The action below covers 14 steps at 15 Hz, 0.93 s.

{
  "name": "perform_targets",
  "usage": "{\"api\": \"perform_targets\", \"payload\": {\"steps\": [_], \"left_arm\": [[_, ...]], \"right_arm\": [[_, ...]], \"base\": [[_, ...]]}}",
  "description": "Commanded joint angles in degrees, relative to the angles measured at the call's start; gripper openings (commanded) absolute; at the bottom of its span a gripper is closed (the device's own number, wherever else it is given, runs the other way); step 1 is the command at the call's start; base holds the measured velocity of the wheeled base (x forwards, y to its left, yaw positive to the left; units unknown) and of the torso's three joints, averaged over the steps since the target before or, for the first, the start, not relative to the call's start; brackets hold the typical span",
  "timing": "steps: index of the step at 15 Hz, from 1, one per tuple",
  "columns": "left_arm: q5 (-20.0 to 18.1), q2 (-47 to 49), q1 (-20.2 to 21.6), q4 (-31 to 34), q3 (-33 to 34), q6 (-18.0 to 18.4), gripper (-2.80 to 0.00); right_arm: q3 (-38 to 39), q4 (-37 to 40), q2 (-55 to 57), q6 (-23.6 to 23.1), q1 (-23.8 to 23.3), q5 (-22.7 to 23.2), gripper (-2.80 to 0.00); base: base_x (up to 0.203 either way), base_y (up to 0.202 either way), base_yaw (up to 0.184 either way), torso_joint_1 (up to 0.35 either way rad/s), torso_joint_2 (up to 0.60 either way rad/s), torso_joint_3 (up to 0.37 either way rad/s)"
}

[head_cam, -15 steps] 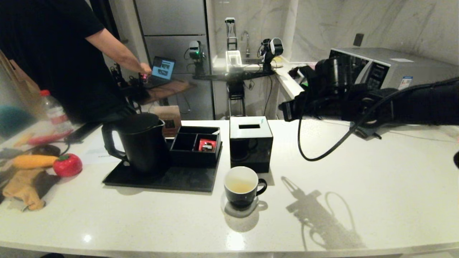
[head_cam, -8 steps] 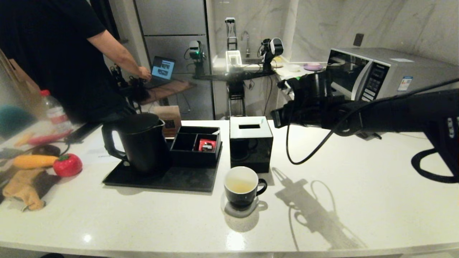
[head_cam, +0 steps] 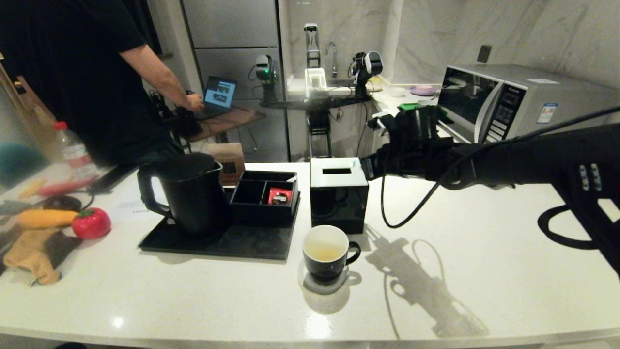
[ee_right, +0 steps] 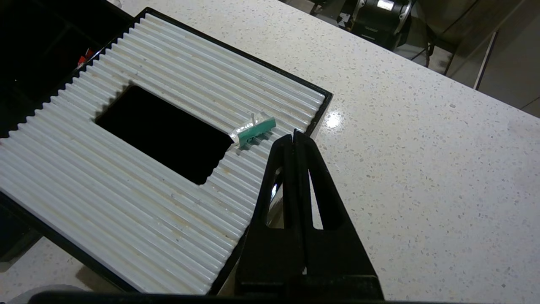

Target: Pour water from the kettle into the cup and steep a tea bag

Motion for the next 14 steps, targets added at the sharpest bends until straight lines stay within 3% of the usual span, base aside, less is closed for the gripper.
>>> {"api": "perform_targets", "payload": {"steps": [1,14], "left_arm": [[0.03,-0.02,0.01,-0.01,0.02,-0.05,-2.8],[0.03,-0.02,0.01,-0.01,0.02,-0.05,-2.8]], "right_arm": [[0.01,0.04,0.25,-0.05,0.31,0.02,-2.8],[0.01,-0.22,0.25,-0.05,1.46,0.1,-2.8]], "base": [[0.0,0.0,0.0,0.0,0.0,0.0],[0.0,0.0,0.0,0.0,0.0,0.0]]}}
